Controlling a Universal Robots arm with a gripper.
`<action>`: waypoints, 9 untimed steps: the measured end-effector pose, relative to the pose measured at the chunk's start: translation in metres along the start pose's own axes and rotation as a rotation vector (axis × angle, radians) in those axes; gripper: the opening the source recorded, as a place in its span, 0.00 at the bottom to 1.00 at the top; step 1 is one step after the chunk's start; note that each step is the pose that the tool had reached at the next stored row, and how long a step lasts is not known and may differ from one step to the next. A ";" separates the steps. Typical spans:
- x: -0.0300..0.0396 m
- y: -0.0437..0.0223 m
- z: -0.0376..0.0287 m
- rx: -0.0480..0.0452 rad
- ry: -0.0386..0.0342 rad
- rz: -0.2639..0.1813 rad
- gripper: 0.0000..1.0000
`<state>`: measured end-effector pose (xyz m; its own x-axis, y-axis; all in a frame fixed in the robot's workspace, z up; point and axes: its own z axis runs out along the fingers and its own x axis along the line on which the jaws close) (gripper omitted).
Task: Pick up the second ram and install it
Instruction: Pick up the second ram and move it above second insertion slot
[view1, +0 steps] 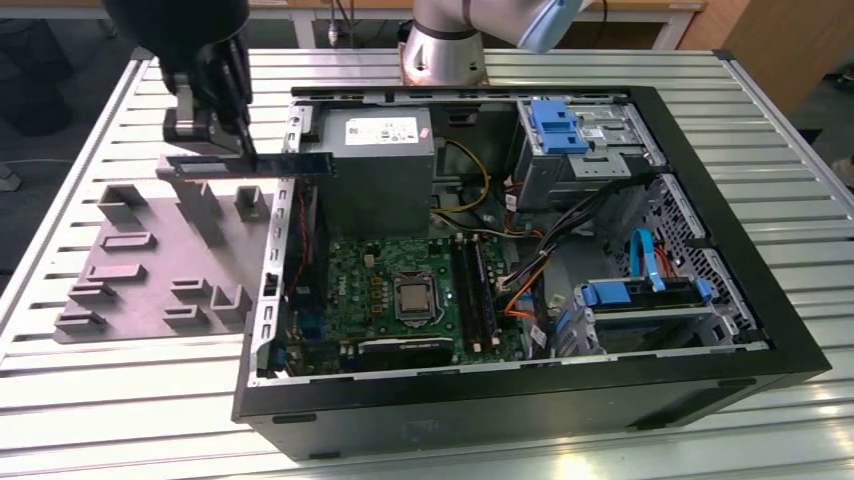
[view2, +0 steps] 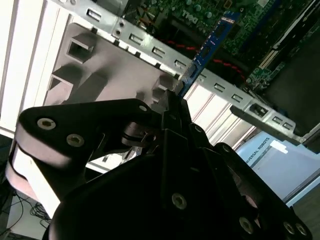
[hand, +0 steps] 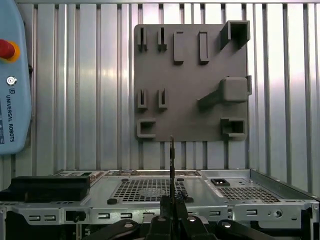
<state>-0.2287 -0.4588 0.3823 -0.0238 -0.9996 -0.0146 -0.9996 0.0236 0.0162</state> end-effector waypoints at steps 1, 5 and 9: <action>-0.0001 -0.0039 0.0000 -0.0001 0.0001 0.000 0.14; -0.0005 -0.0198 0.0001 0.0001 -0.0001 0.000 0.14; -0.0009 -0.0354 -0.0001 -0.0001 0.0001 0.000 0.14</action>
<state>-0.1933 -0.4587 0.3819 -0.0240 -0.9996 -0.0145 -0.9996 0.0237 0.0163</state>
